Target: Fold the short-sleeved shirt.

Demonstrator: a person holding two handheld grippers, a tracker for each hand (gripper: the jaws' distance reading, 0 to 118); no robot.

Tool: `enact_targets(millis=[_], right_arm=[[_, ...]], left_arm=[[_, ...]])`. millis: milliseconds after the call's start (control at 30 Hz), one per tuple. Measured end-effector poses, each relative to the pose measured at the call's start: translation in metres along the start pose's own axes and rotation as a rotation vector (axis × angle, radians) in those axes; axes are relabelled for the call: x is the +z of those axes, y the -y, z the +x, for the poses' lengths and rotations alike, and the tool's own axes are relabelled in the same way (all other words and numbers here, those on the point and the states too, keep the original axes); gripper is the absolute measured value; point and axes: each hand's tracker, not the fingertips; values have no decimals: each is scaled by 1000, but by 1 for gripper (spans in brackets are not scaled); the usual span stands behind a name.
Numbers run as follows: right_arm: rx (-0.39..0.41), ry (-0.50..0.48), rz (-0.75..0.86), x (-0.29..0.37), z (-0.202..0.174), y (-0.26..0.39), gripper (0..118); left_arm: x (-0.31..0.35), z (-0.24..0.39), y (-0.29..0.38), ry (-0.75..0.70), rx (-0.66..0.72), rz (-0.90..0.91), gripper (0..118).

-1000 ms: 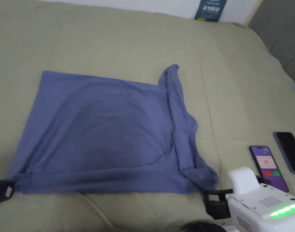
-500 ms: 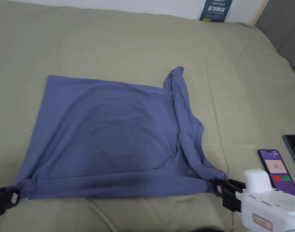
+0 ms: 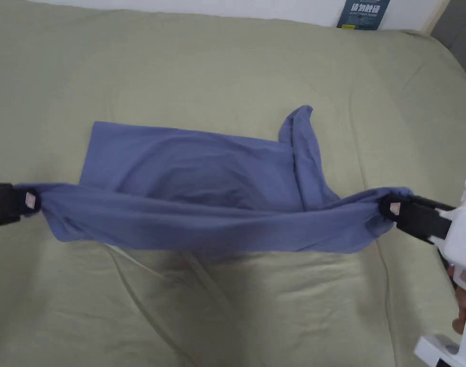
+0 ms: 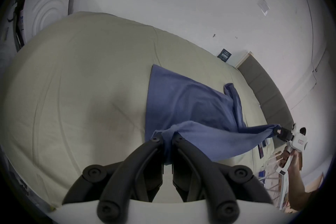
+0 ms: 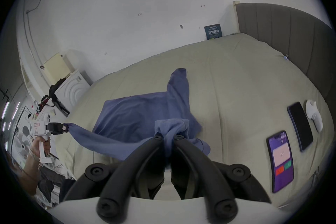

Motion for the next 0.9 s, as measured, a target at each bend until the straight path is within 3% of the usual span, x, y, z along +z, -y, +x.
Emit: enact_targets(millis=[233,333,367,400,433,467,500,667,733,767,800,833,867,900], right_arm=[[-3,65,-196,-101,18,-10,5],[22,99,-245,-116,14,0,6],[26,98,-237,-116,14,3,11],[33,112,-228,-114,13,5,27],[36,126,-206,-105,10,7,54],[45,126,-180,-93,7,8,92],[54,119,-159,-81,3,10,108],[230,129,85,32,-59,40,111],[267,151,192,71,-73,64,109],[289,142,244,91,-83,76,101],[298,144,289,106,-91,87,83],[318,149,345,118,-92,102,53],[339,167,389,131,-100,113,7],[350,201,403,137,-106,120,1]], left_arm=[[-97,-6,-21,-131,3,-159,7],[-114,-10,-15,-140,16,-171,7],[-112,-11,-12,-141,7,-161,9],[-108,-10,-10,-137,2,-157,18],[-99,-5,-7,-155,-21,-140,47],[-84,4,-3,-218,-92,-101,94],[-71,11,2,-226,-157,-76,110],[50,62,71,-137,-421,358,110],[86,77,107,-117,-465,439,110],[101,84,124,-107,-486,497,107],[109,87,133,-109,-509,517,102],[125,94,153,-120,-522,549,90],[135,100,166,-143,-497,569,58],[143,104,176,-145,-473,590,29]])
